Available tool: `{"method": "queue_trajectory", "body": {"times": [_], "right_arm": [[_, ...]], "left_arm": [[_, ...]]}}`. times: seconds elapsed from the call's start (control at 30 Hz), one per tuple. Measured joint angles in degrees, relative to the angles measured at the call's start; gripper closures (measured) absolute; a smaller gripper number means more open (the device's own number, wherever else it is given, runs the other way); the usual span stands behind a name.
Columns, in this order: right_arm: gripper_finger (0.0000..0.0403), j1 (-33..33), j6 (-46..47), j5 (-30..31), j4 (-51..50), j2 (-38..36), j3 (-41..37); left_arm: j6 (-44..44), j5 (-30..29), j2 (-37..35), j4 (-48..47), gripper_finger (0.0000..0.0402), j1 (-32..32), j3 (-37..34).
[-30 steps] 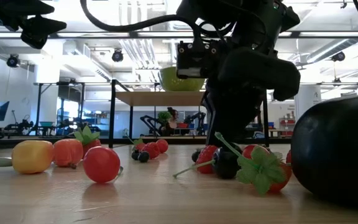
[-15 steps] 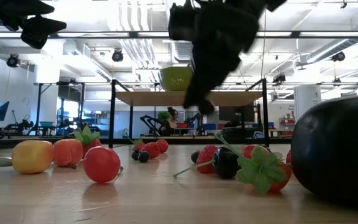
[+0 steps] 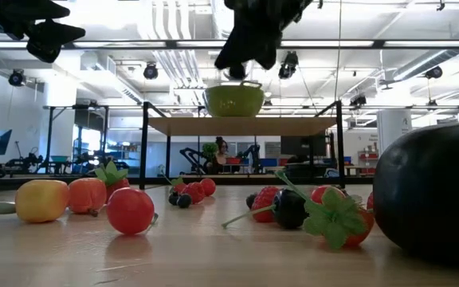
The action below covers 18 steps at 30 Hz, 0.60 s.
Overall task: Pick & Place Fruit
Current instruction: Put the black cherry into the green colander on the shelf
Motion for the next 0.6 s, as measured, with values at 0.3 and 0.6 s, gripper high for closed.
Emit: {"method": "queue_trajectory", "body": {"times": [0.3,0.6], "right_arm": [[0.0395,-5.44,-1.41,0.02,1.47,-3.26,1.99],[0.0395,-11.43,-3.25,0.43,1.75,-3.11,7.77]], "left_arm": [[0.0,-0.02,0.0,0.0,0.0161,0.0,0.0],[0.0,-0.01,0.0,-0.01,0.0161,0.0,0.0]]}}
